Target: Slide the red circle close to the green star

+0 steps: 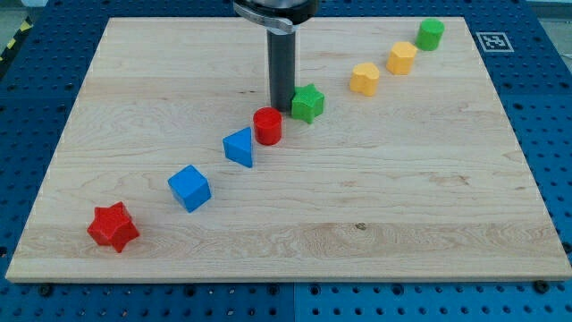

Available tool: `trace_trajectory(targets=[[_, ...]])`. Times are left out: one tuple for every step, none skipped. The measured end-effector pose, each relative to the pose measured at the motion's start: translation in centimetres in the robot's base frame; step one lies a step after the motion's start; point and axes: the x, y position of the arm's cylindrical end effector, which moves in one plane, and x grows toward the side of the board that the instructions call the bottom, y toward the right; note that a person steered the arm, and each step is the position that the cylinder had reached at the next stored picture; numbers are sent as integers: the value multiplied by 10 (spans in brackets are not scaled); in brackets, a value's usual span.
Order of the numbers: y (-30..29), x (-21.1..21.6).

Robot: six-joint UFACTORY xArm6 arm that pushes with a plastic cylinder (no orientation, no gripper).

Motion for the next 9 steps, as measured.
trace_trajectory(targets=[[8,0],[-11,0],[-61,0],[-91,18],[-93,49],[-93,49],[-80,49],[-49,49],[-21,49]])
